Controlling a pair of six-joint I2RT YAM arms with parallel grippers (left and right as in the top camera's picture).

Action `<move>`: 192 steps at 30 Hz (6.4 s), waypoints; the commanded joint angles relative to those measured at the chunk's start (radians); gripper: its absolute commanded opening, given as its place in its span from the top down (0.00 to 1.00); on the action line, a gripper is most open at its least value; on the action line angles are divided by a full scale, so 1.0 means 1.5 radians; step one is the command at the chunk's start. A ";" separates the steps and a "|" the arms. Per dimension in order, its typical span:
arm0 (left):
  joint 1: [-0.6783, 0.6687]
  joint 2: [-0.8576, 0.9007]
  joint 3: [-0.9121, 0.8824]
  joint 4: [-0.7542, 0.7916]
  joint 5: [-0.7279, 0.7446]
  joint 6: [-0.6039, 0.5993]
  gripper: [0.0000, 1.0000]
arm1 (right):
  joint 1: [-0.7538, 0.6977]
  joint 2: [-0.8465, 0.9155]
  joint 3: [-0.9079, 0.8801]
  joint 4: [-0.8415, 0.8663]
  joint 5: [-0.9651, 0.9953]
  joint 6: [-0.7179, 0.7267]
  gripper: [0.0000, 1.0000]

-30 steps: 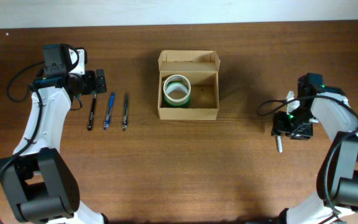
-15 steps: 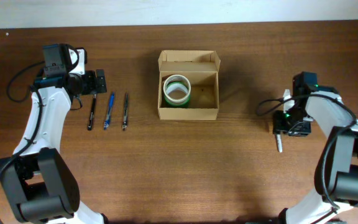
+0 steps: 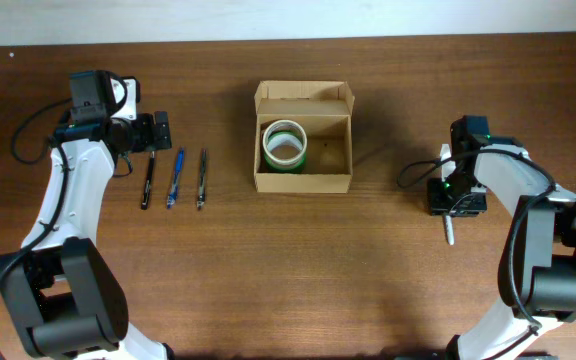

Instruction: Pack container

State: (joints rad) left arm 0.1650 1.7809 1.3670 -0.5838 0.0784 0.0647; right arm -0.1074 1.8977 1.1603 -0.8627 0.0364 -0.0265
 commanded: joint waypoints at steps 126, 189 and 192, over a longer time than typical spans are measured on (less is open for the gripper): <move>-0.003 0.052 0.244 -0.386 -0.070 0.118 0.07 | -0.243 -0.048 0.647 -0.343 -0.069 0.121 0.01; -0.200 0.351 0.952 -0.730 0.041 0.536 0.98 | -0.243 -0.048 0.647 -0.343 -0.069 0.121 0.01; -0.302 0.362 0.952 -0.730 0.043 0.608 0.98 | -0.243 -0.048 0.647 -0.343 -0.069 0.121 0.01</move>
State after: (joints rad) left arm -0.1982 2.3074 2.7853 -1.6699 0.1104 0.7891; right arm -0.4706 1.8225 2.1292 -1.3785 -0.0582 0.1539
